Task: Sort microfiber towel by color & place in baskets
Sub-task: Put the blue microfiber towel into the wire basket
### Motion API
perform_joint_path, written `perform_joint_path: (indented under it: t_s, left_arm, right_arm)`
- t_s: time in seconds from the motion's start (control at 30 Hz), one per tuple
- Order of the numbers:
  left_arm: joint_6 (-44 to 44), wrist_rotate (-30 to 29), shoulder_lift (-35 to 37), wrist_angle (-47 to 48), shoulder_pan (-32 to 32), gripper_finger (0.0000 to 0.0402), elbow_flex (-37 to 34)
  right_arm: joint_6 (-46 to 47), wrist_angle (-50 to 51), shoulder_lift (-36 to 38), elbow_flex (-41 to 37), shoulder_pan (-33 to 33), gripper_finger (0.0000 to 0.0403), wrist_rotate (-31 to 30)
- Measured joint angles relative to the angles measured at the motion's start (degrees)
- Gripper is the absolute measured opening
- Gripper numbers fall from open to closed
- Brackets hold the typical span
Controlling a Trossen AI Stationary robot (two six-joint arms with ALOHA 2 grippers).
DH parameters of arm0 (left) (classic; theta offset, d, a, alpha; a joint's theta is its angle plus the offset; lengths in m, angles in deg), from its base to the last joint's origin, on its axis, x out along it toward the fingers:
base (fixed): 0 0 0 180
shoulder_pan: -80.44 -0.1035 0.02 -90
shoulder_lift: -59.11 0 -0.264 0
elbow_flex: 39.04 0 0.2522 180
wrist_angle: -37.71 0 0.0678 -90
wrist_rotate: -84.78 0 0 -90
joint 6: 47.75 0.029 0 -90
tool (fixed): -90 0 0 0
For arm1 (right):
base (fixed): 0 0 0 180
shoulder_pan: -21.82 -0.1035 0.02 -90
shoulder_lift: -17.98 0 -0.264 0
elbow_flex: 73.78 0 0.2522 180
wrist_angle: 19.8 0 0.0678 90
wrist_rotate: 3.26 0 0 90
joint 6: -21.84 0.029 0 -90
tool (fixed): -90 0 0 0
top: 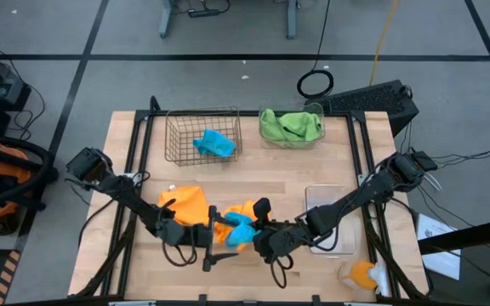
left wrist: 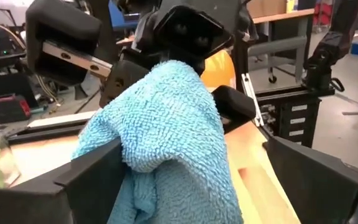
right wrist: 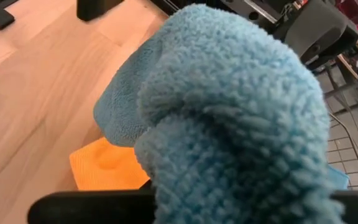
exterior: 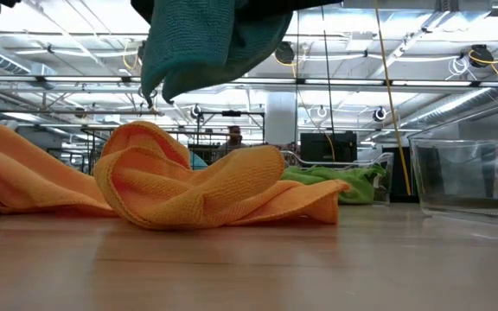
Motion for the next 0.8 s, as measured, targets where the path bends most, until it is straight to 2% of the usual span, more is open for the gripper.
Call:
perform_joint_path:
  t_s: [0.17, 0.33, 0.43, 0.63, 0.67, 0.8]
  left_arm:
    - [0.1, 0.1, 0.0, 1.9, -1.5, 0.0346, 0.0]
    - [-1.7, 2.8, 0.0, 5.5, -3.6, 0.0274, 0.0]
    - [-2.7, 4.4, 0.0, 5.4, -4.2, 0.021, 0.0]
    - [0.2, 4.5, 0.0, 3.1, -4.4, 0.0044, -0.1]
    - [0.5, 4.5, 0.0, 2.9, -4.4, 0.0027, -0.1]
    - [2.0, 1.3, 0.0, 2.8, -4.6, 0.003, -0.1]
  right_arm:
    - [0.0, 0.0, 0.0, 0.0, 0.0, 0.0024, 0.0]
    - [0.2, 0.1, 0.0, 0.0, 0.0, 0.0024, 0.2]
    - [1.6, 0.1, 0.0, 0.0, -0.1, 0.0024, 0.6]
    - [5.3, -0.4, 0.0, 0.0, -0.2, 0.0025, 3.0]
    - [6.0, -0.5, 0.0, 0.0, -0.2, 0.0026, 2.6]
    - [7.6, -0.1, 0.0, 0.0, -0.4, 0.005, 0.5]
